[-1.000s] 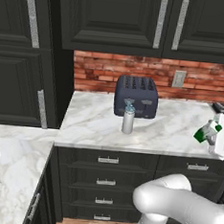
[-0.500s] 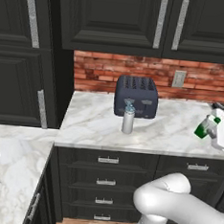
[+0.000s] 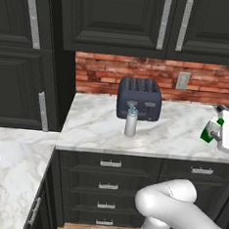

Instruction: Move the drinks to the dining counter.

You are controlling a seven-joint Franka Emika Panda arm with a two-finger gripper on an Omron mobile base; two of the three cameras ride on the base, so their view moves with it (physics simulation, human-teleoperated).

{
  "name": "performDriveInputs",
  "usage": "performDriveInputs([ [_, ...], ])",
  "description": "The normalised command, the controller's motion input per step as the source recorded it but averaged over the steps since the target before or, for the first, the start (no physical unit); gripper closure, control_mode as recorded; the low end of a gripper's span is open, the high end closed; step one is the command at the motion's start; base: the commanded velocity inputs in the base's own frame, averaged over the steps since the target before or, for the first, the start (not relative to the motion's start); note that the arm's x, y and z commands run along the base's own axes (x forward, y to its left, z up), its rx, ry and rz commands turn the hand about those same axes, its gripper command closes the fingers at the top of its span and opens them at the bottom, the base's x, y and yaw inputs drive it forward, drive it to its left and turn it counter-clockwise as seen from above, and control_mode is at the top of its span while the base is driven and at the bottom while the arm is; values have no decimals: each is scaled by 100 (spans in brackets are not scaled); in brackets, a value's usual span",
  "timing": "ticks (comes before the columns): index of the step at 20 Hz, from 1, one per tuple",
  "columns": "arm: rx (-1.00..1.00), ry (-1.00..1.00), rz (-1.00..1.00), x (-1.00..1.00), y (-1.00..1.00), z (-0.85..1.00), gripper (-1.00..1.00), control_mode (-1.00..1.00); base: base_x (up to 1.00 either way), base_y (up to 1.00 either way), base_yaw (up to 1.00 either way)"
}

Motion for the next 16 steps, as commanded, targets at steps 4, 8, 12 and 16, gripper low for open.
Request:
performDriveInputs([
  [4, -4, -14, -1, -24, 8, 0, 100, -100, 0, 0, 0],
  [8, 0, -2, 0, -7, 12, 0, 100, -100, 0, 0, 0],
  [12, 0, 0, 0, -26, 0, -1, 100, -100, 0, 0, 0],
  [16, 0, 0, 0, 0, 0, 0, 100, 100, -76, -4, -4],
])
